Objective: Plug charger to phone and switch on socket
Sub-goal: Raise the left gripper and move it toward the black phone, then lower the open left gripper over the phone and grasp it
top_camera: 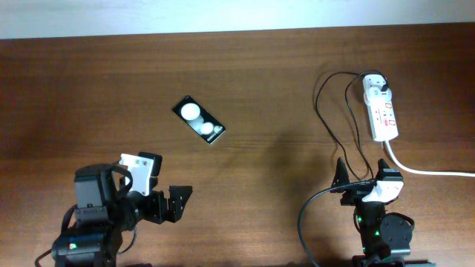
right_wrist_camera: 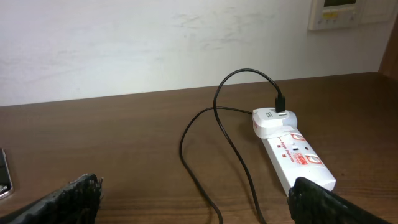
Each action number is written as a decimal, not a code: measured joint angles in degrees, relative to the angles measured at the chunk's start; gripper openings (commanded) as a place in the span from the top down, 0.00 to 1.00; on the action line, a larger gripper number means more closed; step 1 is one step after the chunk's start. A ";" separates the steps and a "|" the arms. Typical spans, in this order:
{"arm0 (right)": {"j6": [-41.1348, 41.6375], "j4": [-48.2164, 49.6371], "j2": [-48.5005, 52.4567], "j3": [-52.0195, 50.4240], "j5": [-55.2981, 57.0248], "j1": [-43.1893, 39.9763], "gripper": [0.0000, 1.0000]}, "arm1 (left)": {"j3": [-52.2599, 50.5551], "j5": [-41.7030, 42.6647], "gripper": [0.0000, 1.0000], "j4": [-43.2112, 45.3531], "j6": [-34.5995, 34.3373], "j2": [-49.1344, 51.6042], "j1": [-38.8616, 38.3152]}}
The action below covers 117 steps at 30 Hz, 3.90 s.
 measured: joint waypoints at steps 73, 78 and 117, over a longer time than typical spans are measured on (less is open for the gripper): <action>0.02 0.00 0.00 0.00 0.00 0.00 0.01 | 17.14 -15.23 0.01 -4.79 -12.76 20.52 -5.68; 0.04 0.00 0.00 0.00 0.00 0.00 0.01 | 17.14 -15.23 0.01 -4.79 -12.76 20.52 -5.68; -0.02 0.00 0.00 0.00 0.00 0.00 0.01 | 39.08 -31.12 0.01 -8.55 -25.79 37.48 -19.78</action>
